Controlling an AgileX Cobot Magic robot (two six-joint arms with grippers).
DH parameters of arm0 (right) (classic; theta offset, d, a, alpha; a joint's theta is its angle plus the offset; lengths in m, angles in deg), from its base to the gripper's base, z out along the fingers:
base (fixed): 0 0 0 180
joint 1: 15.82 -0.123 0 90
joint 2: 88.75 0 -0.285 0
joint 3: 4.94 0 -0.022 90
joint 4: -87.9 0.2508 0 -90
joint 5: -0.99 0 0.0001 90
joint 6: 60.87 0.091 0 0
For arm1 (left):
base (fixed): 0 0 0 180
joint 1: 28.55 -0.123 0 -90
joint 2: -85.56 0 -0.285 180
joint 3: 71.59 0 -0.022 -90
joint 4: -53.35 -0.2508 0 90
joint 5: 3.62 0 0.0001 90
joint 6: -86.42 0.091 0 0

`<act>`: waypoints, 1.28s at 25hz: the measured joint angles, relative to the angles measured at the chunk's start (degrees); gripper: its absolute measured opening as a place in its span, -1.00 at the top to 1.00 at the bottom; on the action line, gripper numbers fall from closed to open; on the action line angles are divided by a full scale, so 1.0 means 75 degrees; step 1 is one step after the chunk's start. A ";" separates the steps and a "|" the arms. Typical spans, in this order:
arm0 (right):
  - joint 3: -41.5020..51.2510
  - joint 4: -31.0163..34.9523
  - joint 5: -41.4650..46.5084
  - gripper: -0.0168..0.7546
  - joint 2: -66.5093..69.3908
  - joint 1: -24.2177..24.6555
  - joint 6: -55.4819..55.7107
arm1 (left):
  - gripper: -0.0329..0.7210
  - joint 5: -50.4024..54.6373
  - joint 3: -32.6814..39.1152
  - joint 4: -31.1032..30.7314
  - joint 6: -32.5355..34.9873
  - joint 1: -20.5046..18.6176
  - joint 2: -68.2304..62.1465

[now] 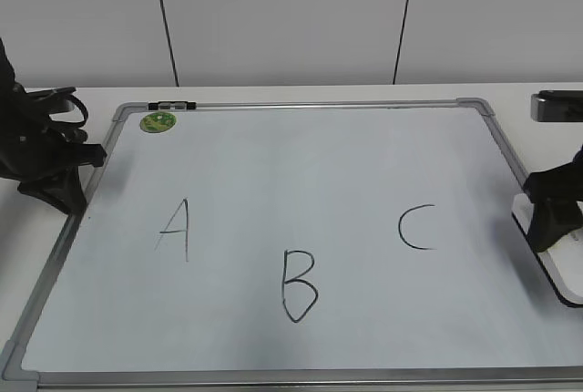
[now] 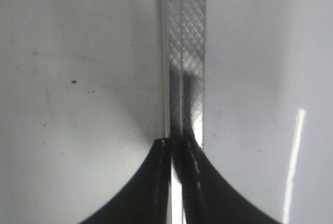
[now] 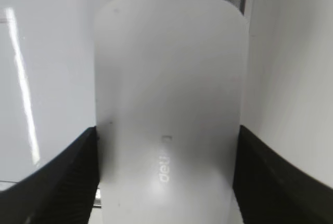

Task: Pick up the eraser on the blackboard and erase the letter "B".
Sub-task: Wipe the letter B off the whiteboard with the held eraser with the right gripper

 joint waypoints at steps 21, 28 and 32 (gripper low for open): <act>-0.1348 0.0395 0.0040 -0.40 0.0704 -0.3554 -0.0001 | 0.84 0.0015 0.0000 0.0014 0.0000 0.0000 0.0000; -0.1809 0.0428 0.0021 -0.40 0.1269 -0.3787 -0.0001 | 0.84 0.0015 0.0000 0.0040 0.0000 0.0000 0.0000; -0.1945 0.0428 0.0021 -0.40 0.1498 -0.3831 0.0013 | 0.84 0.0015 0.0000 0.0040 0.0000 0.0000 0.0000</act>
